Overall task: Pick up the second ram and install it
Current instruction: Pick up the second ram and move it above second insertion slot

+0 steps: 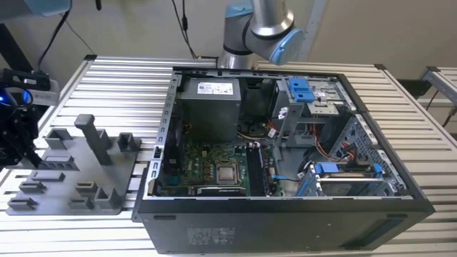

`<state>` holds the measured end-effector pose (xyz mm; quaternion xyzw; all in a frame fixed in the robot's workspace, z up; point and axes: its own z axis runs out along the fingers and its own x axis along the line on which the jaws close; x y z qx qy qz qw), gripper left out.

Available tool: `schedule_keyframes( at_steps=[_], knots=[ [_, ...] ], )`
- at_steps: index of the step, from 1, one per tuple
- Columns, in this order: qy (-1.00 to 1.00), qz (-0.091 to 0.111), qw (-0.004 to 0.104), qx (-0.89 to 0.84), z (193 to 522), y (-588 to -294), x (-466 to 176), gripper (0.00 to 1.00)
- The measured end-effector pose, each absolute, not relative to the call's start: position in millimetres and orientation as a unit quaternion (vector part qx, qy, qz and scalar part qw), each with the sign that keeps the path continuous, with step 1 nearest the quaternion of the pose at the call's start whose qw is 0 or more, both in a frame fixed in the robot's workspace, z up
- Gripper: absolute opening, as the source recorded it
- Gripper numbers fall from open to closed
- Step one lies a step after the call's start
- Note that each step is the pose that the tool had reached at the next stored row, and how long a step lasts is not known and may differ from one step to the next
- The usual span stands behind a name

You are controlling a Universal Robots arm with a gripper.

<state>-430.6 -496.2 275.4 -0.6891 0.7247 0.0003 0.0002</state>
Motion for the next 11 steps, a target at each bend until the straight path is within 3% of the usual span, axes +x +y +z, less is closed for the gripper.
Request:
schedule_keyframes(
  at_steps=[11],
  knots=[
    [0.725,0.004,0.001,-0.689,284.2,-496.3,-430.2,0.14]
  ],
)
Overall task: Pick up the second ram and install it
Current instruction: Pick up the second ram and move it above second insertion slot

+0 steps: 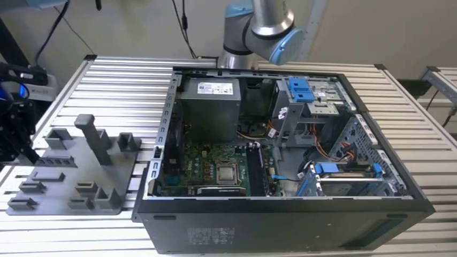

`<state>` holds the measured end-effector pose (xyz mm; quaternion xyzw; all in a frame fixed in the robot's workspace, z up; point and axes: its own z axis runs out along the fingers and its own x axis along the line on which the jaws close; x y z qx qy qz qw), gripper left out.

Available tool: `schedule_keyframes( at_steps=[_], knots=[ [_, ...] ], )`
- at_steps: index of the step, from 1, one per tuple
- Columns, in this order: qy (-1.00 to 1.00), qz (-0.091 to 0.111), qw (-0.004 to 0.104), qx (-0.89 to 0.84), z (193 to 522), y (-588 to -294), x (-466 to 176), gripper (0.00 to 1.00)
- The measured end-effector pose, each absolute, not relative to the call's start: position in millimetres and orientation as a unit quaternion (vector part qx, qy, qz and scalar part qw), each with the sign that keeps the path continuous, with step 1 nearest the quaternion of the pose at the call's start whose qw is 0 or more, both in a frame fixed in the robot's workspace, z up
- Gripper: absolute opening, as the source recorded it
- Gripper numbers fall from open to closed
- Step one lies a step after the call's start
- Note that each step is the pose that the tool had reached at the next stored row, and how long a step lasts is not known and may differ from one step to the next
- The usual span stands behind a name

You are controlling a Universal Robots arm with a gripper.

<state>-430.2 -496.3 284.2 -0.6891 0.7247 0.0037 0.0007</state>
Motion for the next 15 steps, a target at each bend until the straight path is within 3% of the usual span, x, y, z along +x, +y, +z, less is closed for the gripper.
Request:
schedule_keyframes(
  at_steps=[15],
  knots=[
    [0.725,0.006,0.003,-0.689,301,-496,-430,0.14]
  ],
)
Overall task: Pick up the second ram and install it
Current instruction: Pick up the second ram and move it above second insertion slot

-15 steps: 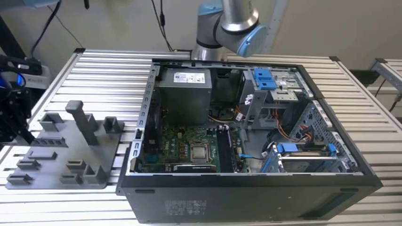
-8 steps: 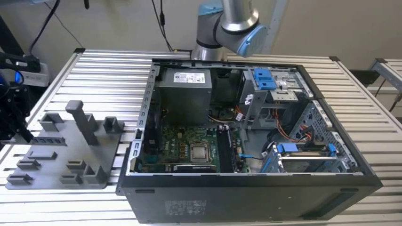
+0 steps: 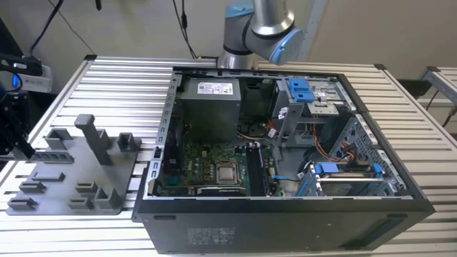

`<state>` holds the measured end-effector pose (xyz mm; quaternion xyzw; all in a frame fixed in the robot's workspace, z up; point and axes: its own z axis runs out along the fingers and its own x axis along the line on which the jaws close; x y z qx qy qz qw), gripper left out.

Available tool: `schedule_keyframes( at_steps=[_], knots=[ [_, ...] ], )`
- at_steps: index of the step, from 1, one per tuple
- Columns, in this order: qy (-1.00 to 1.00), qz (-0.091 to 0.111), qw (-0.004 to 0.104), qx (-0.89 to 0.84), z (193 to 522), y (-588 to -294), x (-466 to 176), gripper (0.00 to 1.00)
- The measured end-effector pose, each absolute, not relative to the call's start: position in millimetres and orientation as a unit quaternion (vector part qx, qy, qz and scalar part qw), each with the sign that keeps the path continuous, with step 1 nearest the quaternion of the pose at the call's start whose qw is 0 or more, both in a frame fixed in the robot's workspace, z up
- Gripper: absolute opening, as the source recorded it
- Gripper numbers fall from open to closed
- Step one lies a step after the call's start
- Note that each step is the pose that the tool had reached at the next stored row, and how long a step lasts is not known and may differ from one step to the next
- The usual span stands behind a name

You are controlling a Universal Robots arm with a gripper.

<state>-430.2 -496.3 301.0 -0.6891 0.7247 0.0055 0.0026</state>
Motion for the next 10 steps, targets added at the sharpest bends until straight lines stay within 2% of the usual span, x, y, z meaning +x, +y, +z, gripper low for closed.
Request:
schedule_keyframes(
  at_steps=[10],
  knots=[
    [0.725,0.006,0.003,-0.689,321,-496,-430,0.14]
  ],
)
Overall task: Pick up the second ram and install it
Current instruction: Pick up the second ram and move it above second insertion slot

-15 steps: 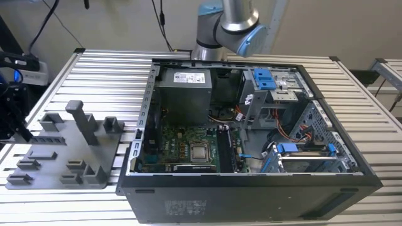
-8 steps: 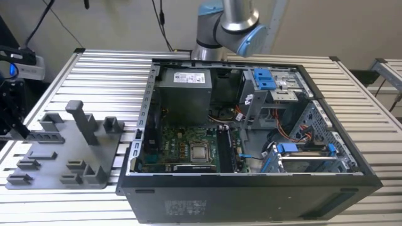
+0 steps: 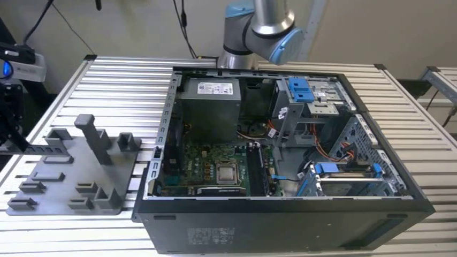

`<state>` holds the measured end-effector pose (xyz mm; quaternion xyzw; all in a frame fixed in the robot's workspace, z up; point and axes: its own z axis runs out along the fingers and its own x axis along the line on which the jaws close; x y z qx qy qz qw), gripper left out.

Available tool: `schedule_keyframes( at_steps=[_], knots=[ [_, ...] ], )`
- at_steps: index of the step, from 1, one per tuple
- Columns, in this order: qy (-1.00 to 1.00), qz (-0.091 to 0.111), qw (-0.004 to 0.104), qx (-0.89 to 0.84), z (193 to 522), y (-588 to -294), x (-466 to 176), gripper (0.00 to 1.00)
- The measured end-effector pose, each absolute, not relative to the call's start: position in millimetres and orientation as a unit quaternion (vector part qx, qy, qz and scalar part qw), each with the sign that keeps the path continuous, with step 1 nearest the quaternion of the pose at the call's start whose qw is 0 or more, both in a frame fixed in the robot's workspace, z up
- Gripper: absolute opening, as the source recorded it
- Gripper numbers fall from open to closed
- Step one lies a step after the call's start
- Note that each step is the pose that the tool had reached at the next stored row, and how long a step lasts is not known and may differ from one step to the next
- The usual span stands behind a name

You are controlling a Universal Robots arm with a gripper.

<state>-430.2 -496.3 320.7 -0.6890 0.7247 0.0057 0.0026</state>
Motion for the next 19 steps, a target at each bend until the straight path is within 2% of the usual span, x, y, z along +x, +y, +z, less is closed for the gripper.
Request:
schedule_keyframes(
  at_steps=[19],
  knots=[
    [0.725,0.006,0.002,-0.689,354,-496,-430,0.14]
  ],
)
